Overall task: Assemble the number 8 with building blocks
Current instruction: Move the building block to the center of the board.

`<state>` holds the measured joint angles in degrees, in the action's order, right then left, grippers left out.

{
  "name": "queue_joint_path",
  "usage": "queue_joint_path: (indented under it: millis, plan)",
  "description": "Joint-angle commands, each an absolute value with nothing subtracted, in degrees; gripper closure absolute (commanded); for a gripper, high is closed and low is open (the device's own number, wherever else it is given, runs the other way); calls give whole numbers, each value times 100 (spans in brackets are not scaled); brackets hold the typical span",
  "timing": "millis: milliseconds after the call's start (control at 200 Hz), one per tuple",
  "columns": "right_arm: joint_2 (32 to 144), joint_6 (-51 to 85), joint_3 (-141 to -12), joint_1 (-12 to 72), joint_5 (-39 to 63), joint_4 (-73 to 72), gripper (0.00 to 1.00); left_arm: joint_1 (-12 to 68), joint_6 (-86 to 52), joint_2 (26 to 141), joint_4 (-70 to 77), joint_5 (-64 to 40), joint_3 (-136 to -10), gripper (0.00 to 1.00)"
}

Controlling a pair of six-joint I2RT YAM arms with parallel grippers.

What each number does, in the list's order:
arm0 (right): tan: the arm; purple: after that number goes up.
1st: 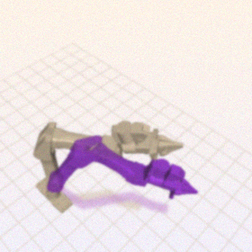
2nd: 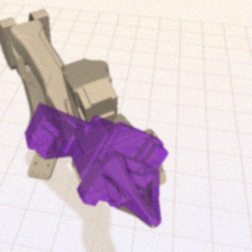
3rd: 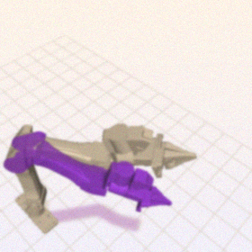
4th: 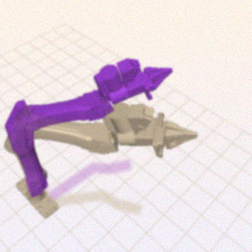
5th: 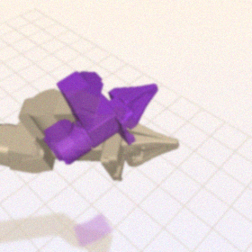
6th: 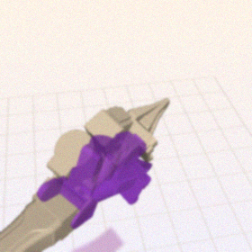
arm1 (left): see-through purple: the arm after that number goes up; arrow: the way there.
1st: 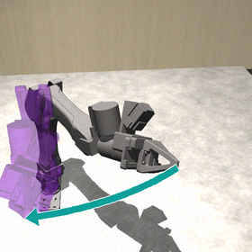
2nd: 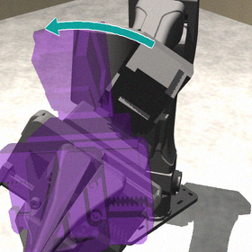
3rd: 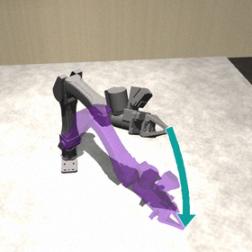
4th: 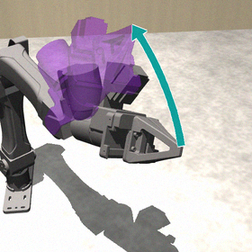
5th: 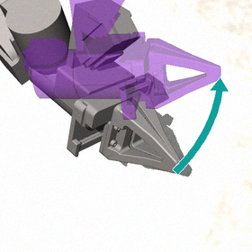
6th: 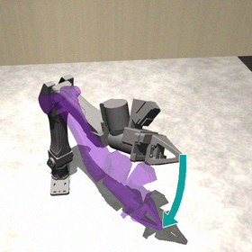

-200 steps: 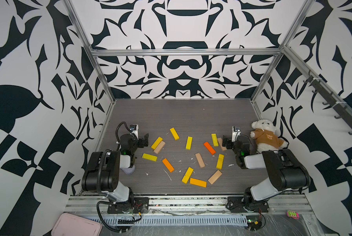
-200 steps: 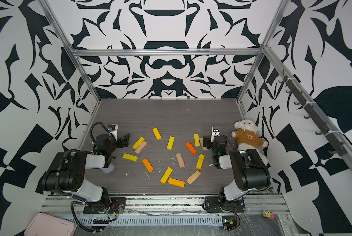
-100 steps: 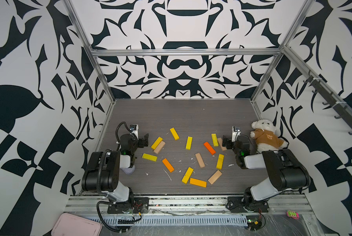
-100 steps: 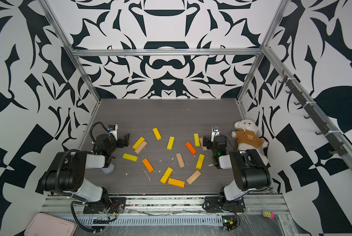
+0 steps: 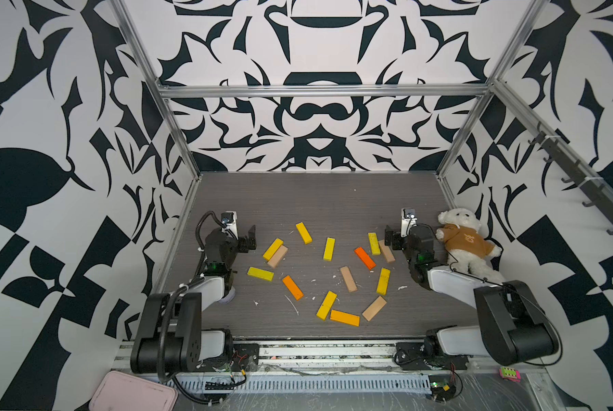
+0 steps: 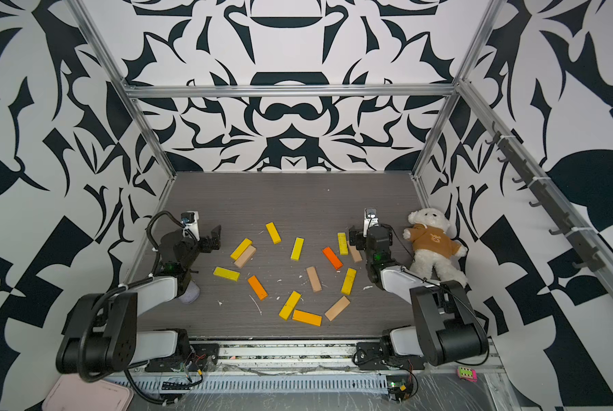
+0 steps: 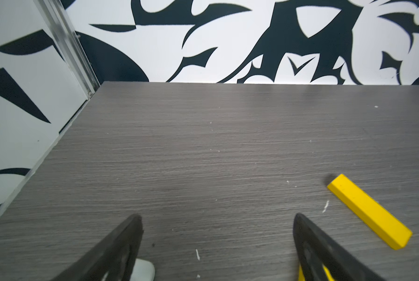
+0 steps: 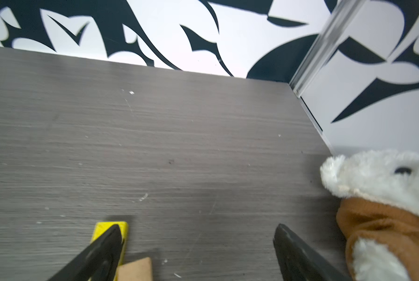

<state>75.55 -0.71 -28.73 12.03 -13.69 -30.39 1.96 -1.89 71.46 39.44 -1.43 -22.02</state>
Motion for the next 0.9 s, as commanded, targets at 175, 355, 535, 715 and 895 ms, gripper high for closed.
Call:
queue_joint_path:
  millis: [175, 355, 535, 715, 895]
  plan:
    - [6679, 1454, -4044, 2015, -1462, -634, 0, 660, -1268, 6463, 657, -192, -3640, 1]
    - [6406, 1923, -4248, 2458, -735, 57, 3, 1190, -1459, 6784, -726, -714, -4363, 1]
    - [6113, 2053, -4186, 2748, -435, 472, 7, 1549, -1689, 7245, -1391, -1052, -4705, 1]
    - [5959, 2239, -4135, 2862, -53, 811, 9, 1973, -2394, 8066, -2163, -747, -5227, 1]
    - [6051, 2233, -4070, 3053, 295, 816, 8, 2539, -2721, 8761, -2293, -472, -5714, 0]
